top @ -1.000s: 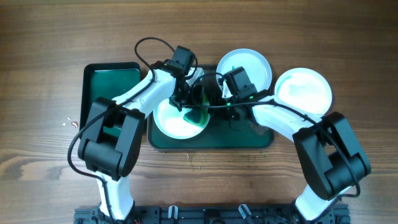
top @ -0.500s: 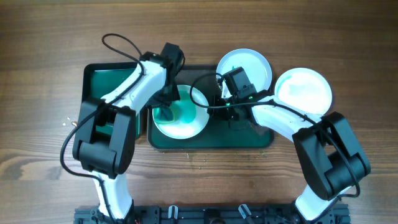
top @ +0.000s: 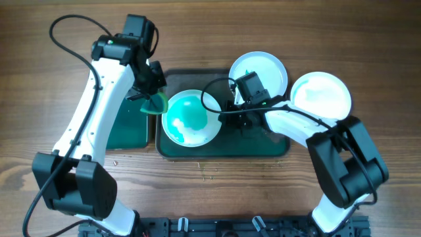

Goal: Clean dirty plates on tray and stack at the side

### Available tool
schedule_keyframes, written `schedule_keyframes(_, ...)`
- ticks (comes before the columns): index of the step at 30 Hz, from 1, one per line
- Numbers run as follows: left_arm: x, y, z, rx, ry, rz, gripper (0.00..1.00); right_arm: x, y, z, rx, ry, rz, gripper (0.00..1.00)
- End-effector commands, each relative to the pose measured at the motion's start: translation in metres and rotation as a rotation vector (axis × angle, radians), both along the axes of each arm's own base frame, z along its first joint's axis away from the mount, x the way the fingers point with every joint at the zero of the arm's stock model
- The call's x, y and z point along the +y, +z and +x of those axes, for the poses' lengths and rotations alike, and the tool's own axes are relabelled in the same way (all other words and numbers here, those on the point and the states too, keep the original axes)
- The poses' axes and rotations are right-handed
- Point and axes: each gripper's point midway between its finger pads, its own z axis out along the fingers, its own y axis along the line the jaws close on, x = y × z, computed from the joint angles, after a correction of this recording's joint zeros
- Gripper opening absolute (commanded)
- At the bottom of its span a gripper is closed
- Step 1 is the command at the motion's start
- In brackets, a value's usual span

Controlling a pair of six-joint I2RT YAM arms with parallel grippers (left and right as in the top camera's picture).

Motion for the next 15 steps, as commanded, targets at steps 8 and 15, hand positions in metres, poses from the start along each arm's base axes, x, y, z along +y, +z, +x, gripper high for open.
schedule_keyframes(8, -0.001, 0.003, 0.002, -0.007, -0.025, -0.015, 0.04, 0.008, -0.011, -0.008, 0.047, 0.016, 0.011, 0.04)
schedule_keyframes(15, 0.000, 0.003, 0.002, -0.007, -0.024, -0.008, 0.04, -0.016, 0.033, 0.006, -0.132, 0.036, -0.203, 0.04)
